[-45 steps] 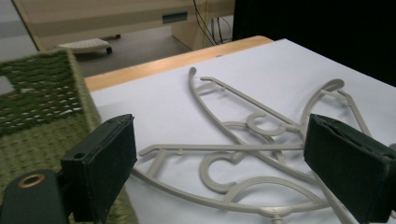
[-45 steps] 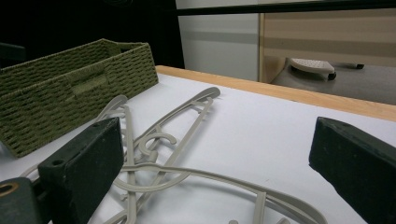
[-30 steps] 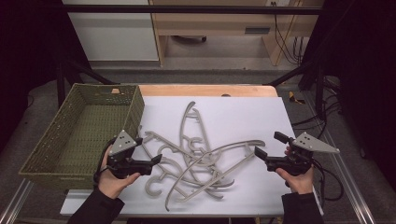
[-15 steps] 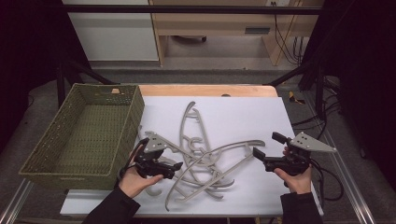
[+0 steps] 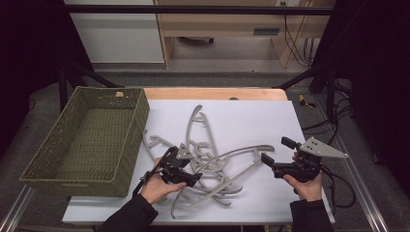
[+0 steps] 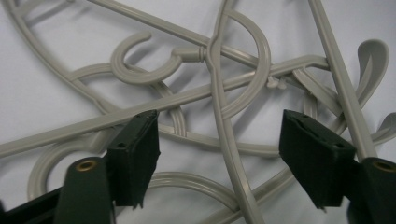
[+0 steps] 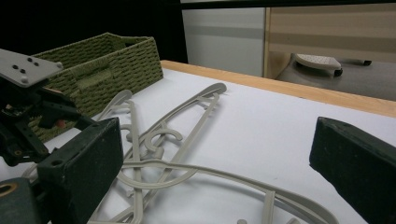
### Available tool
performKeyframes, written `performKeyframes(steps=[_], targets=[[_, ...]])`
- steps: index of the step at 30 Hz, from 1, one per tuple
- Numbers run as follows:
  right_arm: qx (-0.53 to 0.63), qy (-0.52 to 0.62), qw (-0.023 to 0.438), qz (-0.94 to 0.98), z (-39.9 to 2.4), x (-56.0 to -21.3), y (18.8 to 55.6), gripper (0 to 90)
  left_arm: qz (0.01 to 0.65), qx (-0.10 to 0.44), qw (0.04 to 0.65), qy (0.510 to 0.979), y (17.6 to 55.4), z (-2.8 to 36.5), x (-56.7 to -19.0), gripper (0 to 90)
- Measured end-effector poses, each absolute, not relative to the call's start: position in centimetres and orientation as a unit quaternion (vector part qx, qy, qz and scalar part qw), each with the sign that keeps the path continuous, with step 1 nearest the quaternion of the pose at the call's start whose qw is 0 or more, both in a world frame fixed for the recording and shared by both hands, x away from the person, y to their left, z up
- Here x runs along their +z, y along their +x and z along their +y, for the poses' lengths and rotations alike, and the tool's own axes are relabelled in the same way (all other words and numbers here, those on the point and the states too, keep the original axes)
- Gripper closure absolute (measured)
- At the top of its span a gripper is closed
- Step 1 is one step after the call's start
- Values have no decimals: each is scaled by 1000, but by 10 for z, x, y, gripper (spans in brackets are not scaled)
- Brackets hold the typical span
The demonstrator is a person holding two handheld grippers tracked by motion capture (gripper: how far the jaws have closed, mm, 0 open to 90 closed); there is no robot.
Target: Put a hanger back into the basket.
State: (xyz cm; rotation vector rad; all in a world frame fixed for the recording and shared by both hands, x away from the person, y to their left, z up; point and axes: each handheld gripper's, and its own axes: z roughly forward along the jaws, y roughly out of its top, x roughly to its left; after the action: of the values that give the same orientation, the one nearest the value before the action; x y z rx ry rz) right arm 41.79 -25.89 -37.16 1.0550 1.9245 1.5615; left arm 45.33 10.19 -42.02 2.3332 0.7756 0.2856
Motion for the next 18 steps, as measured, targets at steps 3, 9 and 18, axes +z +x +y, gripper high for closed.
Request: performKeyframes(steps=[3,9,18], targets=[[565,383,219,697,-258,-372,418,28,295,109,308,898,455,98,-427,371],[563,381,216,701,-257,-373,419,28,294,99,281,908,458,92,-436,474],[558,382,215,705,-255,-375,421,26,305,89,262,911,460,90,-443,616]])
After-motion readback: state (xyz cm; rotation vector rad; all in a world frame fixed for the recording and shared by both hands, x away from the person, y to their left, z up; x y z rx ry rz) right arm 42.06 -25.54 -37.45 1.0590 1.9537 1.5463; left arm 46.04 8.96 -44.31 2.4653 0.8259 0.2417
